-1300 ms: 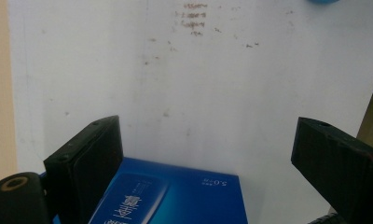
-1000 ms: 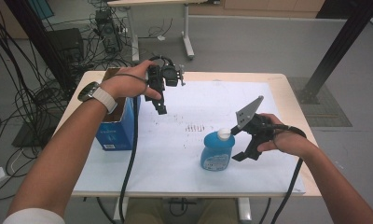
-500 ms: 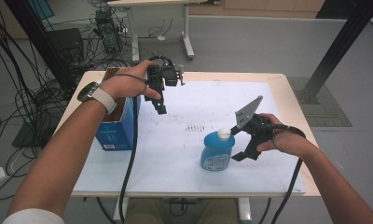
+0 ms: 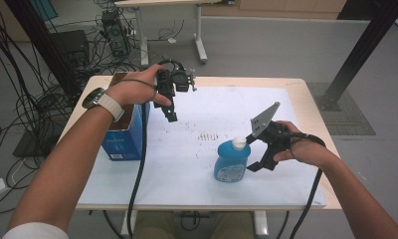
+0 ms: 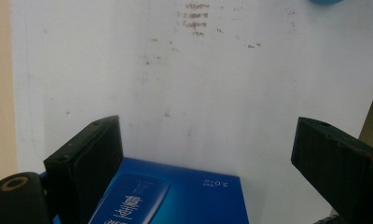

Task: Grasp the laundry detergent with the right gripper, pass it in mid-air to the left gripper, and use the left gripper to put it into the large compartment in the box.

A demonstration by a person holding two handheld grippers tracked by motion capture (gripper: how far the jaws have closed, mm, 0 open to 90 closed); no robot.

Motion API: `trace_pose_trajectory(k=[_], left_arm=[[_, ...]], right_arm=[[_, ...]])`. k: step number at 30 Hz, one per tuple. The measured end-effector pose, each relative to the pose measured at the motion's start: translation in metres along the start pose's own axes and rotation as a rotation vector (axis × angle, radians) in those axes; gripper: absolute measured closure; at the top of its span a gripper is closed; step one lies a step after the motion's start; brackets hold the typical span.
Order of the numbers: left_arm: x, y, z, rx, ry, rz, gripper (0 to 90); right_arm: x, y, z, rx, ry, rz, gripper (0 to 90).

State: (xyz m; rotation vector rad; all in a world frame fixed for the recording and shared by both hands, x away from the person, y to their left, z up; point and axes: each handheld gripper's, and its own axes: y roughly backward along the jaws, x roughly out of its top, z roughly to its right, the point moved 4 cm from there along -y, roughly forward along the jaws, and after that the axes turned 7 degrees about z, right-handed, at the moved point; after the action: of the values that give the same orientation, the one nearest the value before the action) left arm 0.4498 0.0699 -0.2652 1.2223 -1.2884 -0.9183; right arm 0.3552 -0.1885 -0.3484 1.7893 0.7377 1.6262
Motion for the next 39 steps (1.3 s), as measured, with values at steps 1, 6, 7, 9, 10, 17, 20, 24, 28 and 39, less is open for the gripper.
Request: trace_pose_trajectory(k=[1,6,7,9,10,17,20,24,28,39], left_arm=[[0.0000,0.0000,0.0000,0.000,0.000,0.000,9.4],[0.0001,-0.0003,-0.0004,0.000,-0.003,0.001,9.4],[0.0001,-0.0005,-0.0005,-0.001,-0.003,0.004,9.4],[-0.0003,-0.0008,-0.0004,-0.001,-0.001,0.002,9.4],[-0.0004,-0.0008,-0.0005,-0.002,-0.002,0.001,9.5],[-0.0022,-0.0016,-0.0006,-0.005,0.000,0.002,9.6],[-0.0029,-0.0016,-0.0007,-0.005,0.001,0.004,9.6],[-0.0034,-0.0015,-0.0007,-0.004,0.003,0.006,9.6],[-0.0030,-0.0023,-0.0007,-0.005,0.002,0.007,9.6],[-0.0012,-0.0042,-0.0004,-0.007,-0.001,0.009,9.7]], right_arm=[[0.0000,-0.0001,0.0000,0.000,-0.001,0.002,6.9],[0.0001,-0.0001,0.0002,-0.003,0.001,0.002,6.9],[0.0002,-0.0002,0.0002,-0.003,0.000,0.003,6.9],[0.0003,-0.0006,0.0003,-0.003,0.000,0.004,6.8],[0.0003,-0.0007,0.0003,-0.002,0.000,0.003,6.8],[0.0008,-0.0011,0.0009,-0.005,-0.002,0.006,6.7],[0.0013,-0.0016,0.0008,-0.006,-0.002,0.008,6.7],[0.0013,-0.0029,0.0006,-0.006,0.000,0.008,6.7],[0.0014,-0.0042,0.0004,-0.006,0.004,0.012,6.7],[0.0002,-0.0063,-0.0007,-0.017,0.007,0.026,6.7]])
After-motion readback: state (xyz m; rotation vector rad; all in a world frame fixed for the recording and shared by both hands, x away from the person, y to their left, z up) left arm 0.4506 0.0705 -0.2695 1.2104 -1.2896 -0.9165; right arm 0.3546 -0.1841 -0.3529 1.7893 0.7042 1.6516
